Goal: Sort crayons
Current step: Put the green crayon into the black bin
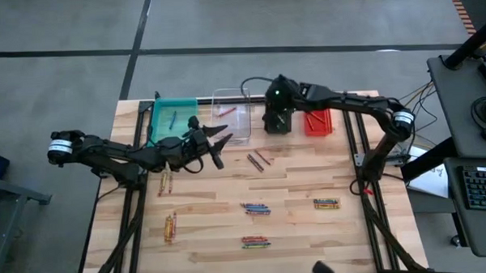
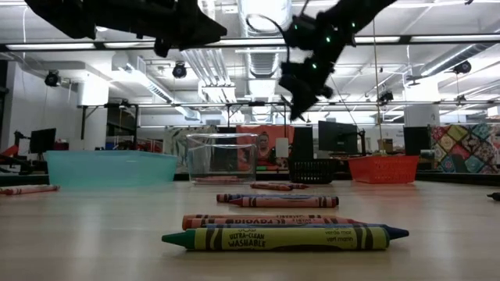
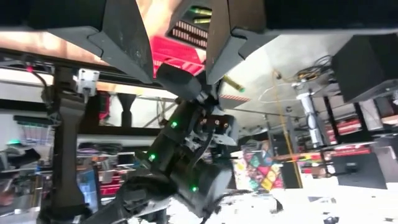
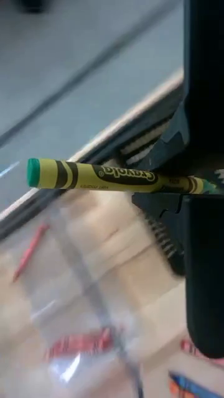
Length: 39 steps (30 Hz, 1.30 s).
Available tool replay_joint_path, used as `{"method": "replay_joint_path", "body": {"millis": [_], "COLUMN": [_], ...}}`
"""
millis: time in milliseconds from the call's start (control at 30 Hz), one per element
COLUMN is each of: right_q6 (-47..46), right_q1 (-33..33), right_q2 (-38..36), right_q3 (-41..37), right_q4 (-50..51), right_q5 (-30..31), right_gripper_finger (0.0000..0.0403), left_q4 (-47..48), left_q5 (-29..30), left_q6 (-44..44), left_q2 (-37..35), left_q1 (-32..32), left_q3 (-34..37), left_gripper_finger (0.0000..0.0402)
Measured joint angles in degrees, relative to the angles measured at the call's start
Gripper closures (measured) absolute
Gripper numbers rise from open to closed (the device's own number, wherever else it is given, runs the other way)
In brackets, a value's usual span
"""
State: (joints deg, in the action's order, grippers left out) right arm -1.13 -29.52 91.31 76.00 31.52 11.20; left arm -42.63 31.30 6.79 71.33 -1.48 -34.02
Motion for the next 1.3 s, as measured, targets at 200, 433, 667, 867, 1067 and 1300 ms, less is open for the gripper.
{"method": "replay_joint_path", "body": {"millis": [200,433,667,867,1067,1300], "right_q6": [-8.4,-10.8,-12.4,-12.9,-13.9,-13.7], "right_q1": [-5.4,-6.0,-6.0,-6.0,-6.0,-5.9], "right_q2": [0.0,0.0,0.0,0.0,0.0,4.5], "right_q3": [-4.0,-8.4,-13.7,-17.0,-18.8,-14.3], "right_q4": [1.8,-2.7,-11.7,-18.5,-21.8,-19.5], "right_q5": [-8.9,-9.3,-9.8,-9.7,-9.7,-10.3], "right_gripper_finger": [0.039,0.039,0.039,0.039,0.039,0.039], "left_q4": [0.0,-0.1,0.0,0.0,0.0,-0.3], "left_q5": [0.3,0.3,0.3,0.3,0.3,0.3], "left_q6": [0.0,0.0,-0.1,-0.2,-0.2,-0.3], "left_q2": [0.0,0.0,0.0,0.0,0.0,0.0], "left_q1": [0.0,0.0,0.0,0.0,0.0,0.0], "left_q3": [0.0,0.0,0.0,0.0,0.0,0.0], "left_gripper_finger": [0.027,0.027,0.027,0.027,0.027,0.027]}}
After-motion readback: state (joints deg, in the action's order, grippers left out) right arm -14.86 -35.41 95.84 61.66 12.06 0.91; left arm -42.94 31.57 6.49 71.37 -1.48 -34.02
